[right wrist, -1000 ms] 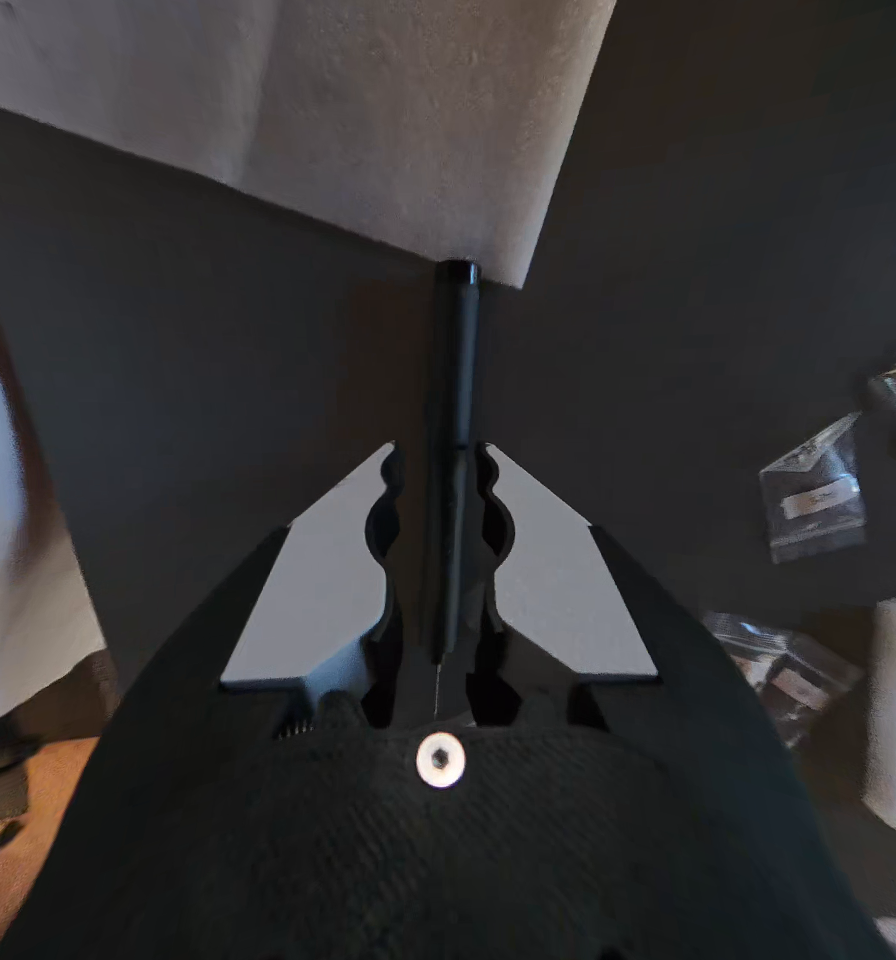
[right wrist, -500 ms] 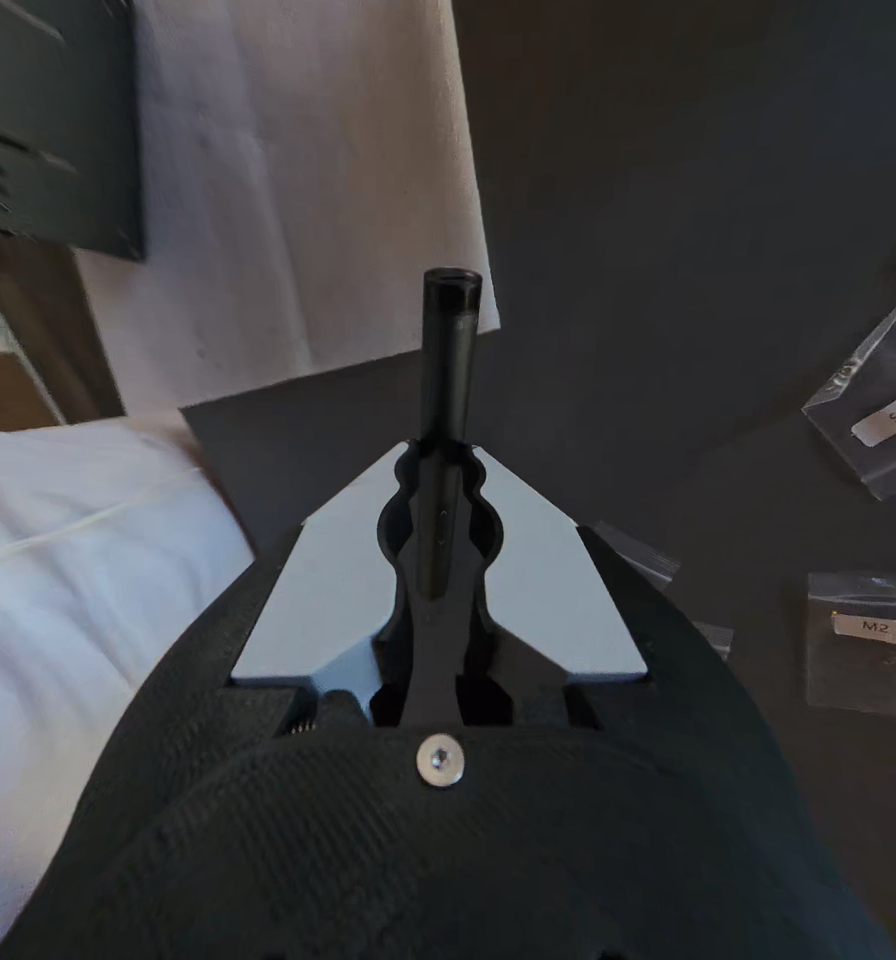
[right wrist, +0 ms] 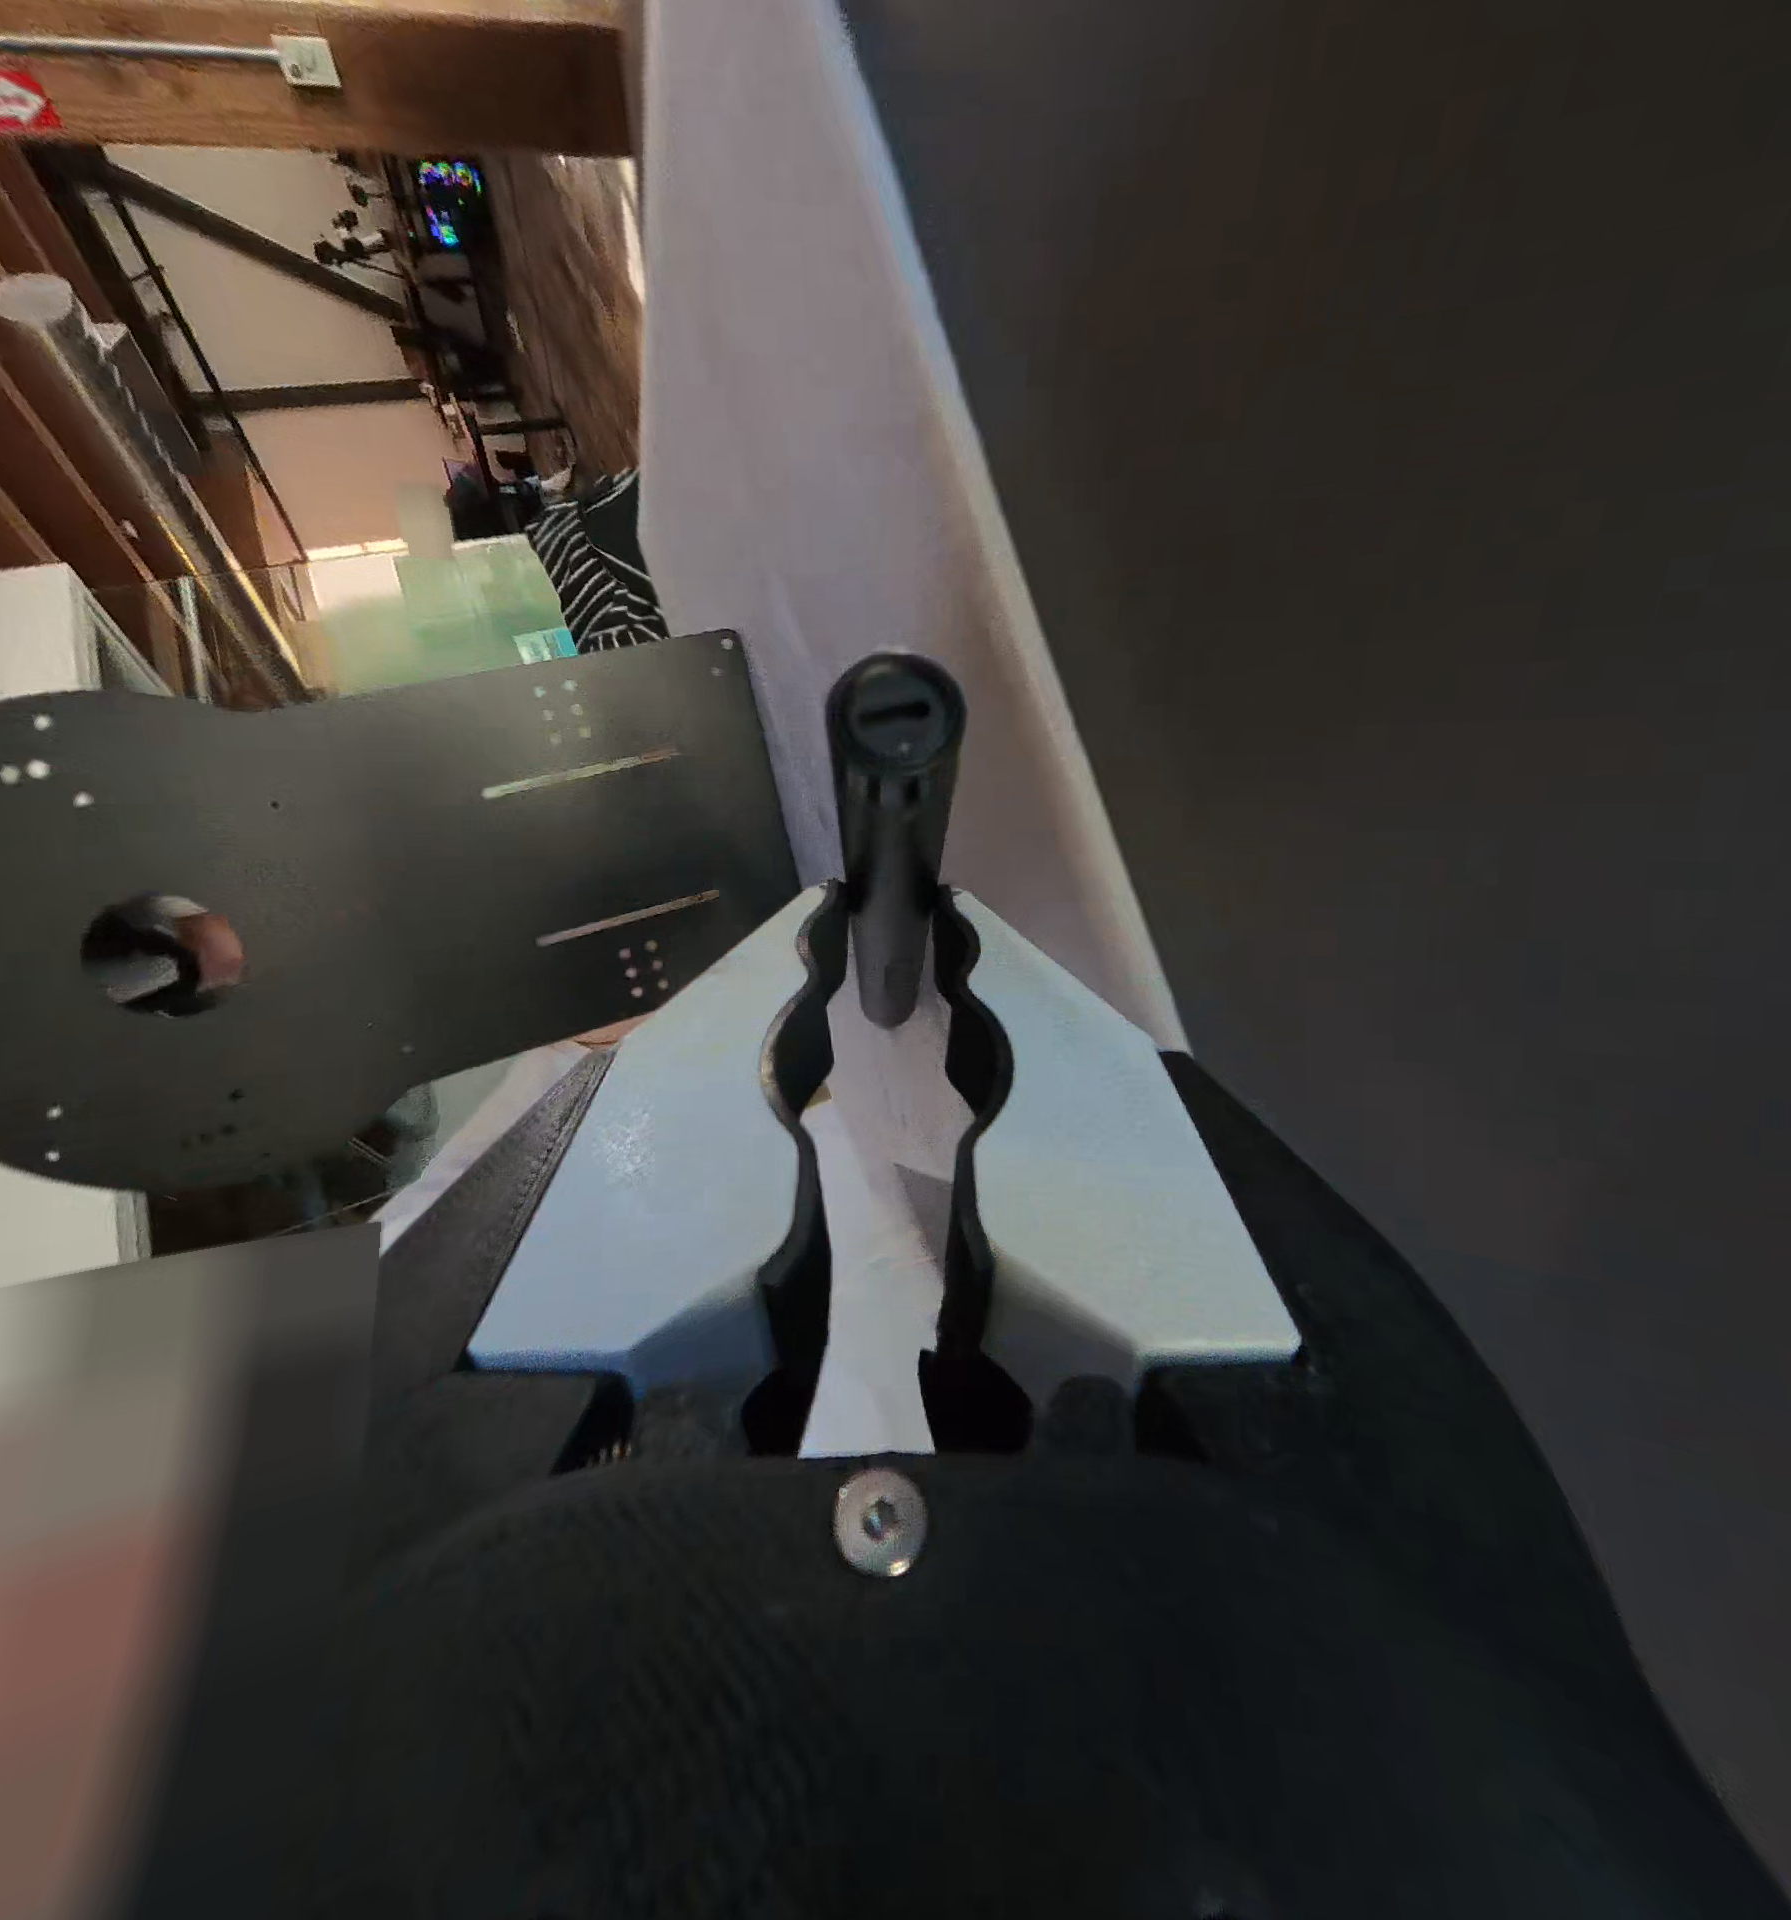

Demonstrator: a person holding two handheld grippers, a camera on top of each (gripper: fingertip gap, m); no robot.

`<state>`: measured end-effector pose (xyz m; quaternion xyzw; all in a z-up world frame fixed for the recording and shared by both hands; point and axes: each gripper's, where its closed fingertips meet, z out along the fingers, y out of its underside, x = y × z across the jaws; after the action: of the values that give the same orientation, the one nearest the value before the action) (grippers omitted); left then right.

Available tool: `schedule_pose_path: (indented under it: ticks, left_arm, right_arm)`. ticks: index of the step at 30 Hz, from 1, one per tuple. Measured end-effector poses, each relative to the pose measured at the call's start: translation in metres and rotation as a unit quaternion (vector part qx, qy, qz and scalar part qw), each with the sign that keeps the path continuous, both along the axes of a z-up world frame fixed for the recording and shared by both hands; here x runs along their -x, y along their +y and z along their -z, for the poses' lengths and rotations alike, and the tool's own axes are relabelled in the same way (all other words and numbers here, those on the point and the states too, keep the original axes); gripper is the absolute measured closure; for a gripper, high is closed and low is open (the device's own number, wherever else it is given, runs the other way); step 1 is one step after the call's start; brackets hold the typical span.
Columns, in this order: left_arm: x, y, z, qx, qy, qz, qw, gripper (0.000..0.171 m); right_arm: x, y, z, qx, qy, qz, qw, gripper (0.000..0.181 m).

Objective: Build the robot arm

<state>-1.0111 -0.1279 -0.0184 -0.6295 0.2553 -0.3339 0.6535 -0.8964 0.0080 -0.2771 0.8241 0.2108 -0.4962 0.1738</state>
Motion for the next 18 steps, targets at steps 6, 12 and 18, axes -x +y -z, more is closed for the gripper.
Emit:
schedule_pose_path:
  ticks: [6, 12, 18]
  left_arm:
    - [0.0, 0.001, 0.0, -0.001, -0.002, -0.004, 1.0, 0.169]
    - [0.001, 0.0, 0.0, -0.001, -0.002, -0.013, 1.0, 0.169]
    - [-0.001, 0.002, 0.0, 0.004, -0.002, -0.022, 1.0, 0.168]
  right_arm:
    - [-0.015, 0.006, 0.005, -0.084, -0.044, -0.019, 0.995, 0.155]
    - [-0.011, -0.026, -0.043, -0.261, 0.099, -0.222, 0.934, 0.162]
    - [0.004, -0.039, -0.011, -0.579, 0.207, -0.456, 0.643, 0.123]
